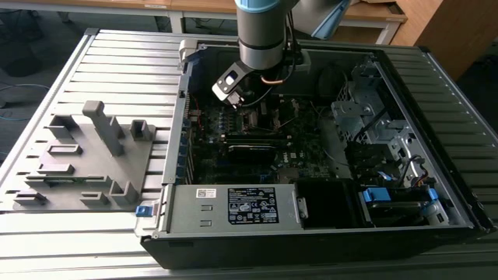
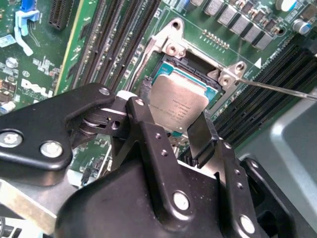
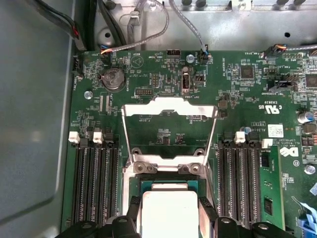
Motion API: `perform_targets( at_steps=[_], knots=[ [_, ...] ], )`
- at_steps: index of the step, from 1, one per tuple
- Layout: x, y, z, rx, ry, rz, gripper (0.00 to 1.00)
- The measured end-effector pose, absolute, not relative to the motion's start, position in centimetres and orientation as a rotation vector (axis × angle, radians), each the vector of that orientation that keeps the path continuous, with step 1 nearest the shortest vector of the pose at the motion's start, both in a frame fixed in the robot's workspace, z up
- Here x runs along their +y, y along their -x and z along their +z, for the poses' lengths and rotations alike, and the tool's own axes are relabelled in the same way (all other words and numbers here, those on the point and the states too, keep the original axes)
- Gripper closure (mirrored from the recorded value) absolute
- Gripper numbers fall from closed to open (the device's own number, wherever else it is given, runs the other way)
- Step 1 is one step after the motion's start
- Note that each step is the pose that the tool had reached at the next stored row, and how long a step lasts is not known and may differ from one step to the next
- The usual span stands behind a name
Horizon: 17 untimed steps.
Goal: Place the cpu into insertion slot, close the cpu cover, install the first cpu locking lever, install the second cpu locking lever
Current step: 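Place the cpu into insertion slot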
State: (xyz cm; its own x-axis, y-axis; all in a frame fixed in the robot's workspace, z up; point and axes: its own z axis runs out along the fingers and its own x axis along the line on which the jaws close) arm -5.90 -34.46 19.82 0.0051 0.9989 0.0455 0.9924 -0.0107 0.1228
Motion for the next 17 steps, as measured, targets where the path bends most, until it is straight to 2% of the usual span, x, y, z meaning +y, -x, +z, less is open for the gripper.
perform_targets(
  at_steps=[17],
  knots=[
    [-34.34,5.90,19.45,2.170,-2.187,0.184,0.46]
  ],
)
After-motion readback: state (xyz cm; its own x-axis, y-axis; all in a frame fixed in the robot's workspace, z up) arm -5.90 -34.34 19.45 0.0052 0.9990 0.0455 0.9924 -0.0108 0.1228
